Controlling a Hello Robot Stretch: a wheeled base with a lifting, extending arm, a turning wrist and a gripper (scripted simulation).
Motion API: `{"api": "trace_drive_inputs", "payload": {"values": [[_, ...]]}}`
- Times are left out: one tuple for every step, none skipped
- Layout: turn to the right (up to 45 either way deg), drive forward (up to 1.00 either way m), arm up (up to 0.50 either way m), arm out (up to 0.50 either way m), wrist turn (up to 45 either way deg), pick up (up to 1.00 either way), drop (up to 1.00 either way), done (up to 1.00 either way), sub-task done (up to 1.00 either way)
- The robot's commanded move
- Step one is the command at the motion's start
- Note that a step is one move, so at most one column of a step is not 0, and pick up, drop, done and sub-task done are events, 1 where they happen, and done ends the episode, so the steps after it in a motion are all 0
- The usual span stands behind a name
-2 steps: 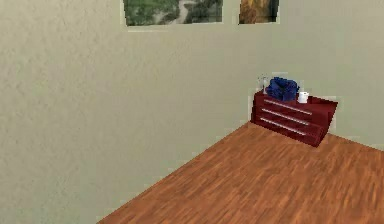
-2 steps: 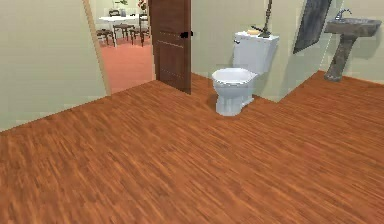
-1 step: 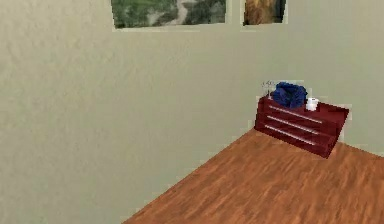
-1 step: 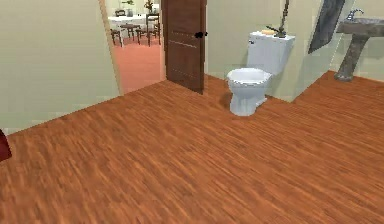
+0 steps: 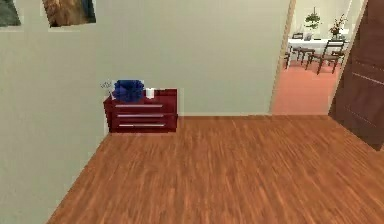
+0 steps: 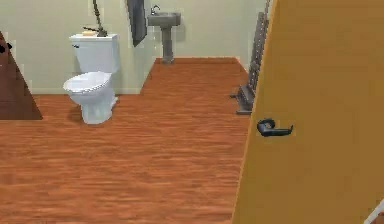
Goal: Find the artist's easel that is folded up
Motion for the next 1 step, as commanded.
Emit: {"api": "trace_drive_inputs", "payload": {"values": [[45.0, 0.0, 0.0, 0.0, 0.0, 0.0, 0.0, 0.0, 0.0]]}}
